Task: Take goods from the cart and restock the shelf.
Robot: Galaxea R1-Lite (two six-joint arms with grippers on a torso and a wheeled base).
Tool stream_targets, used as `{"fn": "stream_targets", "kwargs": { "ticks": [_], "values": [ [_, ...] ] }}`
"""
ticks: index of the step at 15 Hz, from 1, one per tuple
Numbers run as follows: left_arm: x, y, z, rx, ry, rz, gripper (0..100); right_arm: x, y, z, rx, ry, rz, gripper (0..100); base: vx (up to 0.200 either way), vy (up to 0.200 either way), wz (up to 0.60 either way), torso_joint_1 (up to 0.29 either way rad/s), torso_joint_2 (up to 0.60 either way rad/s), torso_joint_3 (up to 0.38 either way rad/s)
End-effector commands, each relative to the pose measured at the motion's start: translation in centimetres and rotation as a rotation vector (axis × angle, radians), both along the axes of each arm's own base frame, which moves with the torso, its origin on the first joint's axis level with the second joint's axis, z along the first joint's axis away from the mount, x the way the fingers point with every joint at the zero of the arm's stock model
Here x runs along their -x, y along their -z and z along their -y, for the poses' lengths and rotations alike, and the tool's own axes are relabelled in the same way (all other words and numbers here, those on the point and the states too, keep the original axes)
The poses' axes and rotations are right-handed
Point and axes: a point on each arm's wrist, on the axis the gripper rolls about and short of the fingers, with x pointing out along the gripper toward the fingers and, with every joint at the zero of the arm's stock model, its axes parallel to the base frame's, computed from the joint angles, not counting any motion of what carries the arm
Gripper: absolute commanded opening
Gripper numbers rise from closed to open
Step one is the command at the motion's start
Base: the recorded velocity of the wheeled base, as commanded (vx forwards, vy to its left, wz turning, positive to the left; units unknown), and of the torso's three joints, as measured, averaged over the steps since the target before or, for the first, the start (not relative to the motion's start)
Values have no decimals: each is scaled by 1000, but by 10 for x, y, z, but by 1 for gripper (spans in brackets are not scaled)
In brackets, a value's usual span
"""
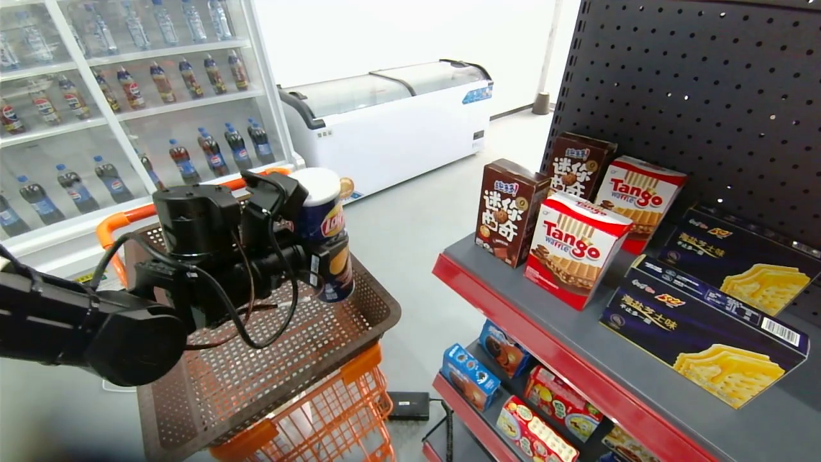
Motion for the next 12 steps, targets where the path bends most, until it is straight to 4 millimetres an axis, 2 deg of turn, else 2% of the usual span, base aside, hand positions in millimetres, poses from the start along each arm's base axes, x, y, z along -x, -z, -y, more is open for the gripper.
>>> {"fn": "stream_targets", "kwargs": {
  "ticks": [1,5,9,12],
  "values": [
    [21,-43,-1,41,43,122,0,0,0,0,0,0,-1,100,0,0,0,0,0,0],
    [67,-65,24,91,175,101,0,0,0,0,0,0,-1,100,0,0,0,0,0,0],
    [80,-70,32,106,223,56,0,0,0,0,0,0,-1,100,0,0,0,0,0,0],
    [98,-71,25,135,249,20,0,0,0,0,0,0,-1,100,0,0,0,0,0,0]
  ]
}}
